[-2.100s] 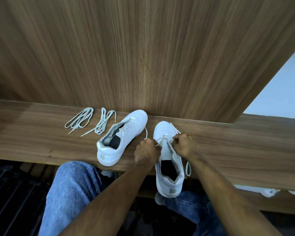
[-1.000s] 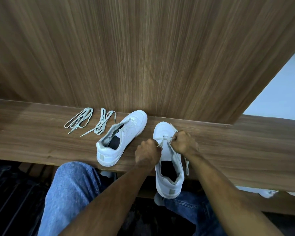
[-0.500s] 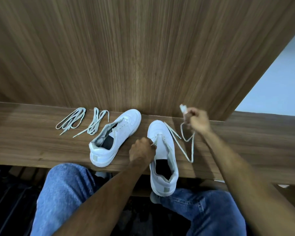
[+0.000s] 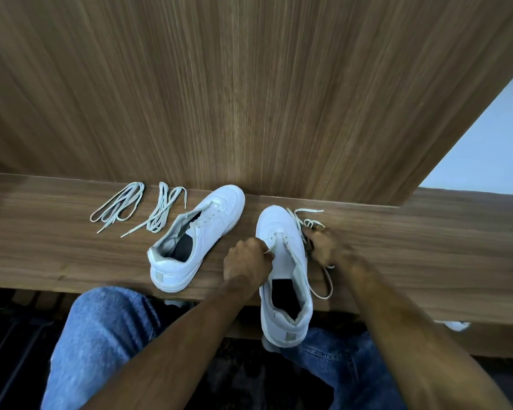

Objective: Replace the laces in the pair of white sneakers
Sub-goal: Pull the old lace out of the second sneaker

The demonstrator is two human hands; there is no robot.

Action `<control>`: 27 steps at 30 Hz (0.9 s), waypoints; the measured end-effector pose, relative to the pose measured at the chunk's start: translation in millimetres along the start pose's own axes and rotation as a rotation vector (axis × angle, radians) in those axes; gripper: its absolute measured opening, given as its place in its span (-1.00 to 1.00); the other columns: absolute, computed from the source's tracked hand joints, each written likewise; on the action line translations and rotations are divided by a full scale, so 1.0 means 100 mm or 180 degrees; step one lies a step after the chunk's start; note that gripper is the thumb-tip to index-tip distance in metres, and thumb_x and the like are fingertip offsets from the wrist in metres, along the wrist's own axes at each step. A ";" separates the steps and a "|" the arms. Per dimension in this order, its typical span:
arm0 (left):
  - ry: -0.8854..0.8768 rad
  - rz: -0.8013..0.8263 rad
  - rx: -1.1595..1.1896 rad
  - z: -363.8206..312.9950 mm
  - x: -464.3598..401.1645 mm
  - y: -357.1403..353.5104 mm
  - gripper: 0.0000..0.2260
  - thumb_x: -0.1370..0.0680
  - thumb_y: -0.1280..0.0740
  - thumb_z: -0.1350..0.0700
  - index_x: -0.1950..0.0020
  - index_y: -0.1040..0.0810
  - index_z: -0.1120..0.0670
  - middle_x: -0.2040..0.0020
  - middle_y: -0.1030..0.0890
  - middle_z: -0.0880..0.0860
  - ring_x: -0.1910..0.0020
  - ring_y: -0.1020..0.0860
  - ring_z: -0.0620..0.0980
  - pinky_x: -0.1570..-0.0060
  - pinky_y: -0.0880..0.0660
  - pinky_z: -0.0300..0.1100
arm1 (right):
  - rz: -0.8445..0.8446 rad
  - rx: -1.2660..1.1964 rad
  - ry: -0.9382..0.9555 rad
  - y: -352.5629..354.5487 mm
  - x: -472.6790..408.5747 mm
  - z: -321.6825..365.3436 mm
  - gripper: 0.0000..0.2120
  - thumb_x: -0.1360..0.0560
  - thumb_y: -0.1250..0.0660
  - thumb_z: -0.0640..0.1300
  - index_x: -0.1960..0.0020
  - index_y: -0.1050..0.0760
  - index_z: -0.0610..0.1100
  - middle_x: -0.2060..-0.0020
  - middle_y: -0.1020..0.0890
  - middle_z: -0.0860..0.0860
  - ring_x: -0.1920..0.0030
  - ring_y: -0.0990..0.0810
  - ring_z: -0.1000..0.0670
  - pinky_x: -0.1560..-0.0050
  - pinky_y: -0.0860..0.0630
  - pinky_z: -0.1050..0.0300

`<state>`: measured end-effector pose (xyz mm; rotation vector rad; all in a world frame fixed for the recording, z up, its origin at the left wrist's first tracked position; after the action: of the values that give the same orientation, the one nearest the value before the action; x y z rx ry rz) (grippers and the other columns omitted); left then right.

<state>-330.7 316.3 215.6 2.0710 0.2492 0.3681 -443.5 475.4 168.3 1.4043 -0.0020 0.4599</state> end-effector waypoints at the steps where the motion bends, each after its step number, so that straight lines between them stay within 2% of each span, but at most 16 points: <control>1: -0.0003 -0.0006 0.0003 0.00 0.00 -0.01 -0.79 -0.54 -0.33 -0.03 -0.11 -0.64 0.00 -0.07 -0.62 0.12 -0.10 -0.56 0.18 -0.01 -0.48 -0.08 | -0.0086 0.0087 0.0025 0.02 0.00 0.01 -0.61 -0.56 -0.23 -0.09 -0.39 -0.40 -0.01 -0.34 -0.47 -0.18 -0.33 -0.44 -0.22 -0.32 -0.41 -0.05; 9: 0.0062 -0.0031 -0.0041 -0.03 -0.03 -0.02 -0.81 -0.53 -0.34 0.00 -0.07 -0.64 0.02 -0.04 -0.62 0.14 -0.07 -0.57 0.19 0.03 -0.48 -0.07 | -0.0543 0.1039 0.0165 0.02 0.30 0.15 -0.72 -0.57 -0.15 -0.28 -0.21 -0.51 -0.13 -0.15 -0.58 -0.11 -0.14 -0.59 -0.18 -0.04 -0.52 -0.04; 13: 0.0080 0.0006 -0.0098 -0.04 -0.05 -0.02 -0.83 -0.49 -0.34 0.04 -0.02 -0.64 0.04 -0.01 -0.64 0.12 -0.02 -0.59 0.17 0.06 -0.49 -0.08 | -0.0367 0.1014 0.0185 0.05 0.41 0.07 -0.73 -0.59 -0.12 -0.23 -0.22 -0.49 -0.10 -0.16 -0.58 -0.13 -0.17 -0.55 -0.19 -0.09 -0.47 -0.01; 15: 0.0058 0.0077 -0.0126 -0.06 -0.08 0.00 -0.82 -0.48 -0.33 0.04 -0.03 -0.62 0.04 -0.02 -0.64 0.11 -0.02 -0.59 0.16 0.03 -0.52 -0.07 | -0.0432 0.0238 -0.0194 0.12 0.44 -0.07 -0.78 -0.52 -0.23 -0.23 -0.10 -0.57 -0.09 -0.09 -0.63 -0.14 -0.14 -0.58 -0.19 -0.08 -0.49 0.04; 17: -0.0073 -0.0026 -0.0167 -0.14 -0.10 0.05 -0.73 -0.49 -0.31 0.01 -0.17 -0.58 -0.02 -0.09 -0.63 0.09 -0.06 -0.59 0.15 -0.02 -0.52 -0.05 | -0.0617 -0.0956 -0.0539 0.27 0.47 -0.24 -0.86 -0.42 -0.33 -0.27 0.15 -0.63 -0.08 0.14 -0.69 -0.09 0.04 -0.64 -0.06 0.04 -0.48 0.17; 19: -0.0483 -0.0385 -0.0034 -0.30 -0.10 0.12 -0.63 -0.50 -0.30 -0.06 -0.30 -0.48 -0.08 -0.19 -0.61 0.06 -0.14 -0.57 0.13 -0.08 -0.50 -0.04 | -0.0683 -0.1844 -0.0392 0.53 0.57 -0.35 -0.79 -0.38 -0.40 -0.37 0.32 -0.57 -0.09 0.39 -0.62 0.05 0.29 -0.56 0.17 0.19 -0.41 0.27; 20: -0.0868 -0.0426 0.0177 -0.43 -0.09 0.15 -0.55 -0.49 -0.33 -0.10 -0.37 -0.42 -0.09 -0.27 -0.56 0.04 -0.22 -0.52 0.10 -0.16 -0.47 -0.04 | -0.0646 -0.2159 -0.0222 0.69 0.68 -0.38 -0.73 -0.38 -0.41 -0.43 0.36 -0.54 -0.10 0.47 -0.58 0.14 0.40 -0.48 0.26 0.25 -0.40 0.29; 22: -0.1709 0.0097 0.0800 -0.79 -0.03 0.19 -0.30 -0.43 -0.45 -0.11 -0.50 -0.25 -0.09 -0.44 -0.40 0.01 -0.41 -0.35 0.01 -0.35 -0.34 -0.06 | -0.0651 -0.2650 0.0118 1.00 0.95 -0.41 -0.70 -0.39 -0.39 -0.49 0.34 -0.54 -0.13 0.54 -0.56 0.19 0.47 -0.45 0.29 0.31 -0.41 0.35; 24: -0.2065 0.0922 0.1480 -1.17 0.05 0.15 -0.14 -0.37 -0.55 -0.01 -0.54 -0.14 -0.06 -0.44 -0.38 0.02 -0.40 -0.35 -0.07 -0.39 -0.30 -0.13 | -0.0905 -0.2922 0.0315 1.29 1.18 -0.50 -0.79 -0.40 -0.37 -0.52 0.25 -0.57 -0.24 0.51 -0.59 0.17 0.45 -0.49 0.27 0.31 -0.45 0.36; 25: -0.2195 0.1180 0.1736 -1.36 0.09 0.10 -0.13 -0.35 -0.58 0.06 -0.53 -0.17 -0.02 -0.37 -0.44 0.02 -0.33 -0.42 -0.12 -0.34 -0.35 -0.18 | -0.1063 -0.3055 0.0330 1.41 1.30 -0.58 -0.86 -0.40 -0.37 -0.52 0.19 -0.58 -0.32 0.49 -0.60 0.15 0.44 -0.51 0.25 0.31 -0.48 0.35; 27: -0.2334 0.1354 0.2090 -1.68 0.18 0.02 -0.30 -0.36 -0.56 0.20 -0.42 -0.33 0.09 -0.14 -0.57 -0.01 -0.04 -0.54 -0.28 -0.13 -0.46 -0.32 | -0.1338 -0.3308 0.0260 1.57 1.48 -0.75 -0.87 -0.41 -0.36 -0.52 0.08 -0.58 -0.39 0.46 -0.63 0.13 0.42 -0.55 0.21 0.30 -0.53 0.35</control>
<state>-374.1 455.9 300.1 2.7430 -0.5952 -0.2868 -376.9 607.0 342.7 0.3408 0.1047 0.1094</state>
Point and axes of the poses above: each hand's wrist, its own x-axis away from the middle knuckle, its own y-axis out of the back of the hand, z = x × y, the point moved 1 cm from there along -x, towards the middle knuckle
